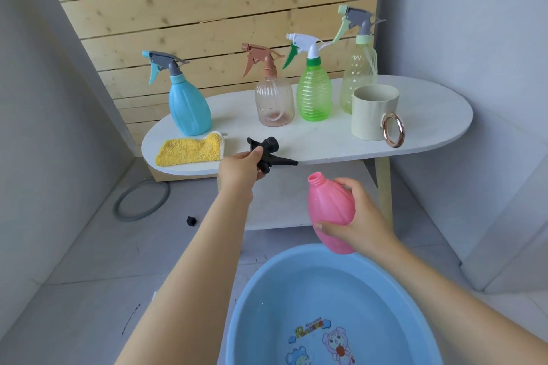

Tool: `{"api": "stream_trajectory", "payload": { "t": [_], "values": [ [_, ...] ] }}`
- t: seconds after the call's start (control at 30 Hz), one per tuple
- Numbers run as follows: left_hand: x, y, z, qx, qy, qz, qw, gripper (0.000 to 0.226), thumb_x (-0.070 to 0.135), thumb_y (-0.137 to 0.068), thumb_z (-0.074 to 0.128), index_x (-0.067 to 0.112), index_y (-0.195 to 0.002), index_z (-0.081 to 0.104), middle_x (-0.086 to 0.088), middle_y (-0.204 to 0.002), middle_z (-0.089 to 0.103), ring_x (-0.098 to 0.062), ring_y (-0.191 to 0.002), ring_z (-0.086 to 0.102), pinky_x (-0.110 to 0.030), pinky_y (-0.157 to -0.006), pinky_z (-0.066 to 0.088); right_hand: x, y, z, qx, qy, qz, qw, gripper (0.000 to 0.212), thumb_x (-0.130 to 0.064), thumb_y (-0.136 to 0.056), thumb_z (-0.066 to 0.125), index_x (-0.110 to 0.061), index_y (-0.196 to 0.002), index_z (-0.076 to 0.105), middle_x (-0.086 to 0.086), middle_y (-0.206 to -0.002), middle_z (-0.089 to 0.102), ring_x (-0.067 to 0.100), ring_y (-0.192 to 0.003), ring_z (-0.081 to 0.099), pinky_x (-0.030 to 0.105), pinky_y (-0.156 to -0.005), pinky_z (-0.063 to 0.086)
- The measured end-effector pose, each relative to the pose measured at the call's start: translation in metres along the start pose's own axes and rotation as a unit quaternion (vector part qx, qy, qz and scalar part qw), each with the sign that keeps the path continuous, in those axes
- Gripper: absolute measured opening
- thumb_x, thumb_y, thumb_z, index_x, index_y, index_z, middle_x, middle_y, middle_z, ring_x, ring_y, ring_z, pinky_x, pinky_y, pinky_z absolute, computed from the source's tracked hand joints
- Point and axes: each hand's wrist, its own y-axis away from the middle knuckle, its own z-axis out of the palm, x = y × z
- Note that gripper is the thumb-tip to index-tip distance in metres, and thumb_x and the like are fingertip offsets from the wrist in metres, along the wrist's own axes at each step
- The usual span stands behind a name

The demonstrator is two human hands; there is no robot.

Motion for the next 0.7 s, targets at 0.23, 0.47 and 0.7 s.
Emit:
{"api": "stream_trajectory", "payload": {
  "t": [0.23, 0.47, 0.7],
  "values": [
    [0.007, -0.021, 0.014, -0.02, -0.109, 0.045, 0.993, 0.018, 0.02, -0.092, 0.056, 0.01, -0.077, 0.054, -0.008, -0.073, 0.047, -0.021, -0.076, 0.045, -0.027, -0.065, 0.032, -0.005, -0.003, -0.008, 0.014, -0.018, 0.0, 1.0, 0.086, -0.033, -0.061, 0.087, -0.034, -0.13, 0.036, -0.008, -0.131, 0.044, 0.014, -0.114, 0.047, 0.029, -0.085, 0.042],
    [-0.003, 0.023, 0.004, -0.065, -0.138, 0.139, 0.979, 0.039, 0.015, -0.097, 0.049, 0.016, -0.136, 0.051, 0.005, -0.119, 0.057, 0.009, -0.087, 0.051, -0.009, -0.073, 0.038, -0.016, 0.004, -0.011, -0.001, -0.08, -0.003, 0.997, 0.076, -0.033, -0.073, 0.079, -0.032, -0.135, 0.035, -0.015, -0.127, 0.045, 0.008, -0.109, 0.049, 0.014, -0.076, 0.039],
    [-0.022, 0.055, -0.009, -0.294, -0.152, 0.122, 0.936, 0.057, 0.023, -0.088, 0.066, 0.03, -0.139, 0.042, 0.011, -0.137, 0.049, 0.0, -0.124, 0.047, -0.014, -0.096, 0.037, -0.024, 0.004, -0.019, -0.068, -0.227, 0.079, 0.968, 0.063, -0.055, -0.064, 0.068, -0.051, -0.122, 0.042, -0.027, -0.119, 0.053, -0.002, -0.11, 0.053, 0.026, -0.092, 0.043]
  ]
}}
